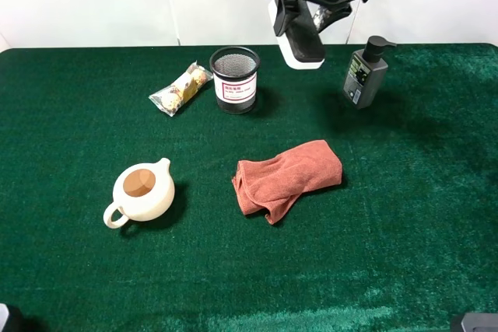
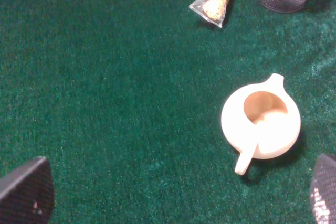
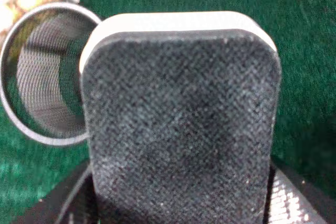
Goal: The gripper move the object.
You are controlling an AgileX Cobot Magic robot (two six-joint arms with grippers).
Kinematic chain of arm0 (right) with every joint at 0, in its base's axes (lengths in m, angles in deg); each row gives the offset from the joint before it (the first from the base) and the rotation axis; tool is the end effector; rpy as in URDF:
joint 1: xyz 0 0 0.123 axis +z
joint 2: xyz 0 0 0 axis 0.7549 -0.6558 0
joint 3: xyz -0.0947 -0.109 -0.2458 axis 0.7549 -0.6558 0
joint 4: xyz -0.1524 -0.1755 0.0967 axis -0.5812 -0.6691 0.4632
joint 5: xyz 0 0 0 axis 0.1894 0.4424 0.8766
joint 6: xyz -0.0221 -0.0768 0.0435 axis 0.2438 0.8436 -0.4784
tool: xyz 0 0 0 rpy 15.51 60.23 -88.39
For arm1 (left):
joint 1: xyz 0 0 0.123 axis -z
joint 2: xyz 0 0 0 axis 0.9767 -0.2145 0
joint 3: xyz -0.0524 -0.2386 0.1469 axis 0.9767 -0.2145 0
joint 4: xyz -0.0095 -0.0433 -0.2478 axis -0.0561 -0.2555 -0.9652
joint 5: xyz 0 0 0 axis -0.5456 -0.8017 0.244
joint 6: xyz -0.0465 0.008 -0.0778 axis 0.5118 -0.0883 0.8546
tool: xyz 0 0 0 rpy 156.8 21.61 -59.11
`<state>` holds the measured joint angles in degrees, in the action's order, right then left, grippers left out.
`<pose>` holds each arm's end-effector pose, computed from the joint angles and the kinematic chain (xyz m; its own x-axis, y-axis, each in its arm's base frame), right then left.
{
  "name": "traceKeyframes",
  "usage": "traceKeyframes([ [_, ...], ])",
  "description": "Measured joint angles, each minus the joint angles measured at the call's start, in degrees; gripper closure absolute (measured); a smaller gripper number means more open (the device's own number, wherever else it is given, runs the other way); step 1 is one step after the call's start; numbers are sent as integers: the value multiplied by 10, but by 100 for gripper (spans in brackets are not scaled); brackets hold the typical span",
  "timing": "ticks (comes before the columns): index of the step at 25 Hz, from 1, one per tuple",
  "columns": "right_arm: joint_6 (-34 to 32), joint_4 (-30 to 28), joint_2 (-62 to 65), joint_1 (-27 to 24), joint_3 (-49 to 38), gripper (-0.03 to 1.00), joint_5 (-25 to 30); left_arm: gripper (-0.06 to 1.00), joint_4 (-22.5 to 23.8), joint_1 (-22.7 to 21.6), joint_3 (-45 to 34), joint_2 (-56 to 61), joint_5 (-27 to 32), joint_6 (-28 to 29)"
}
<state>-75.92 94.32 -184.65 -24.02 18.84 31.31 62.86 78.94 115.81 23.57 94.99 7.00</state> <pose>0.4004 0.2044 0.2377 -0.8715 -0.2978 -0.3896 -0.3962 0.8957 0.2018 -0.0071 -0.0082 0.2782 -0.4355 0.1302 -0.8907 0.1581 0.9852 0.0667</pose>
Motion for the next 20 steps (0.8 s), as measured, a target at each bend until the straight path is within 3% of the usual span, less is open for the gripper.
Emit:
traceKeyframes([
  [11, -9, -37, -66, 0, 1, 51, -92, -5, 0, 0, 0, 0, 0, 0],
  [20, -20, -71, -112, -11, 1, 51, -109, -5, 0, 0, 0, 0, 0, 0],
])
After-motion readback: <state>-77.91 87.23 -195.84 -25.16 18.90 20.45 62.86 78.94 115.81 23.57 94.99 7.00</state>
